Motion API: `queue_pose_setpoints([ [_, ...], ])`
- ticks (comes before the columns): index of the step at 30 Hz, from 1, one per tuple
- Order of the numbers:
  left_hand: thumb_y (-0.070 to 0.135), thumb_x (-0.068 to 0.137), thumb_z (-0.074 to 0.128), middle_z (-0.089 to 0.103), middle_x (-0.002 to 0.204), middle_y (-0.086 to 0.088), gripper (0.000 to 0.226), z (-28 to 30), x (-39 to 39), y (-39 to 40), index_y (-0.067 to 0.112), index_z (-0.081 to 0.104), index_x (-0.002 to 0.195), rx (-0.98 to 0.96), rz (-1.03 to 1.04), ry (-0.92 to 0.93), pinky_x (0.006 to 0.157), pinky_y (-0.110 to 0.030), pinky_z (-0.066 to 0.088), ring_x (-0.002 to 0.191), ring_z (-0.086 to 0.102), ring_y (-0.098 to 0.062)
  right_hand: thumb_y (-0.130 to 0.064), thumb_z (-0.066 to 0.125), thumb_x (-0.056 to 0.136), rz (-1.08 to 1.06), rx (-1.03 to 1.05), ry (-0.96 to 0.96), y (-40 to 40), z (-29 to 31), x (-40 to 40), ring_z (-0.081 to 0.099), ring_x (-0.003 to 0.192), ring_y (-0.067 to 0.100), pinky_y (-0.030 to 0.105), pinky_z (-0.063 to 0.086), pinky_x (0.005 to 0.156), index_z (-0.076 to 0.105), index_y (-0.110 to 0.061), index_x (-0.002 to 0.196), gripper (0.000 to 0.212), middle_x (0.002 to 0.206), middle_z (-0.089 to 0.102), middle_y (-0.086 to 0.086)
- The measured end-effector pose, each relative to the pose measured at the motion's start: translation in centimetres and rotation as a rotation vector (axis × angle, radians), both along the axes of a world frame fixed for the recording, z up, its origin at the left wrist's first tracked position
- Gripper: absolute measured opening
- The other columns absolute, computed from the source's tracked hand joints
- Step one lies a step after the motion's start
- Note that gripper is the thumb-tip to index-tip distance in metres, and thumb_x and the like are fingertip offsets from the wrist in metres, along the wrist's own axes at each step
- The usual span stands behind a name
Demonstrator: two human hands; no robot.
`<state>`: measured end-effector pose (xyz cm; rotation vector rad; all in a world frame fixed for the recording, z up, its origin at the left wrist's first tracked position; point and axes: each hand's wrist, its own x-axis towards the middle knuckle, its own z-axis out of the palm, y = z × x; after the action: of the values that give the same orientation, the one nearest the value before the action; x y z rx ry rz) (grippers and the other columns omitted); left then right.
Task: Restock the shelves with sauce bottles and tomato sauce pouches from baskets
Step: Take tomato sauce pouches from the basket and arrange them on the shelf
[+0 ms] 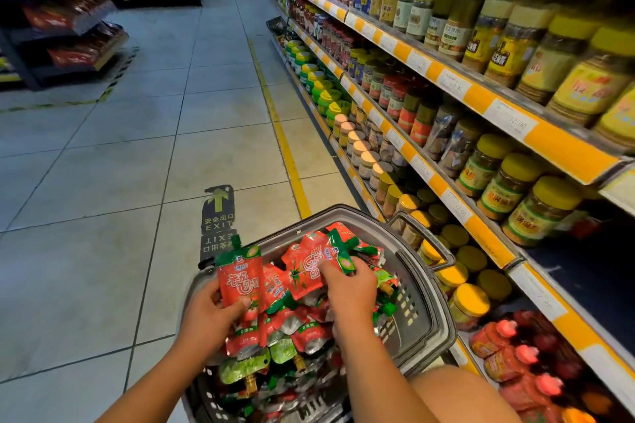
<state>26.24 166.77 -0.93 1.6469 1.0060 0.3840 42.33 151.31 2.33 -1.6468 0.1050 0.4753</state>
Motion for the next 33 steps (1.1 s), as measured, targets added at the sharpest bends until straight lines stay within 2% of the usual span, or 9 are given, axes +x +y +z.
queue_pose_setpoints([
  [5, -0.001, 0.084, 0.081, 0.078, 0.102, -0.005, 0.04, 2.0, 0.3, -0.5, 0.023, 0.067, 0.113, -0.032, 0.011, -0.047, 0.086, -0.044, 0.061, 0.091, 0.076, -0.02, -0.036, 0.087, 0.074, -0.031, 0.157, 0.079, -1.0, 1.0, -0.6, 0.07, 0.101, 0.025, 0.046, 0.058, 0.093, 0.059, -0.011, 0.136, 0.073, 0.115, 0.07, 0.016],
  [6, 0.001, 0.083, 0.082, 0.079, 0.101, -0.004, 0.04, 2.4, 0.4, -0.6, 0.021, 0.068, 0.115, -0.036, 0.002, -0.056, 0.089, -0.048, 0.061, 0.091, 0.077, -0.021, -0.029, 0.089, 0.076, -0.035, 0.188, 0.076, -1.2, 1.7, -0.9, 0.051, 0.086, 0.006, 0.041, 0.057, 0.09, 0.063, -0.005, 0.128, 0.063, 0.107, 0.07, 0.019],
  [7, 0.003, 0.083, 0.083, 0.08, 0.101, -0.003, 0.042, 2.8, 0.6, -0.7, 0.019, 0.068, 0.118, -0.039, -0.006, -0.061, 0.09, -0.051, 0.06, 0.091, 0.077, -0.022, -0.024, 0.091, 0.075, -0.015, 0.177, 0.054, -1.6, 1.5, -0.8, 0.054, 0.117, 0.034, 0.038, 0.055, 0.088, 0.036, -0.004, 0.135, 0.083, 0.125, 0.034, 0.012],
  [8, 0.006, 0.082, 0.084, 0.08, 0.101, -0.002, 0.043, 3.3, 0.7, -0.9, 0.019, 0.068, 0.119, -0.037, -0.012, -0.068, 0.09, -0.052, 0.06, 0.091, 0.078, -0.022, -0.023, 0.09, 0.074, -0.01, 0.188, 0.056, -2.1, 1.8, -1.0, 0.068, 0.093, 0.017, 0.034, 0.054, 0.085, 0.046, -0.031, 0.098, 0.051, 0.088, 0.046, -0.012],
  [11, 0.02, 0.078, 0.088, 0.08, 0.1, 0.004, 0.043, 4.6, 0.9, -1.9, 0.028, 0.069, 0.116, -0.044, -0.026, -0.076, 0.092, -0.055, 0.058, 0.09, 0.078, -0.021, -0.014, 0.083, 0.086, -0.022, 0.193, 0.023, -3.7, 2.5, -1.0, 0.065, 0.085, 0.016, 0.026, 0.054, 0.08, 0.064, -0.023, 0.104, 0.028, 0.097, 0.065, 0.002],
  [17, 0.025, 0.064, 0.094, 0.08, 0.098, -0.001, 0.058, 6.8, 1.8, -3.9, 0.024, 0.071, 0.117, -0.104, -0.078, -0.125, 0.094, -0.057, 0.057, 0.092, 0.077, -0.028, -0.022, 0.092, 0.073, -0.121, 0.221, 0.092, -6.2, 4.3, -2.0, 0.065, 0.122, 0.032, 0.052, 0.052, 0.105, 0.057, -0.01, 0.139, 0.076, 0.136, 0.065, 0.018],
  [23, 0.01, 0.052, 0.101, 0.08, 0.101, -0.011, 0.074, 10.3, 4.6, -6.2, 0.02, 0.07, 0.118, -0.225, -0.178, -0.217, 0.093, -0.057, 0.057, 0.095, 0.076, -0.036, -0.017, 0.087, 0.081, -0.267, 0.27, 0.088, -10.2, 5.5, -1.1, 0.062, 0.127, 0.027, 0.045, 0.051, 0.106, 0.053, -0.009, 0.144, 0.072, 0.14, 0.062, 0.015],
  [26, -0.006, 0.051, 0.096, 0.079, 0.101, -0.018, 0.078, 12.1, 7.0, -8.4, 0.015, 0.067, 0.12, -0.271, -0.214, -0.283, 0.079, -0.048, 0.062, 0.085, 0.075, -0.033, -0.02, 0.088, 0.079, -0.27, 0.283, 0.045, -12.8, 6.4, -0.7, 0.072, 0.104, 0.019, 0.037, 0.059, 0.093, 0.064, -0.012, 0.12, 0.049, 0.116, 0.074, 0.007],
  [33, -0.008, 0.068, 0.082, 0.077, 0.109, -0.017, 0.084, 16.2, 14.4, -15.0, 0.019, 0.051, 0.141, -0.381, -0.435, -0.376, 0.097, -0.066, 0.053, 0.098, 0.075, -0.042, 0.002, 0.075, 0.089, -0.314, 0.166, -0.224, -24.1, 12.7, 1.6, 0.078, 0.086, 0.021, 0.036, 0.063, 0.074, 0.067, -0.014, 0.113, 0.03, 0.095, 0.08, 0.005],
])
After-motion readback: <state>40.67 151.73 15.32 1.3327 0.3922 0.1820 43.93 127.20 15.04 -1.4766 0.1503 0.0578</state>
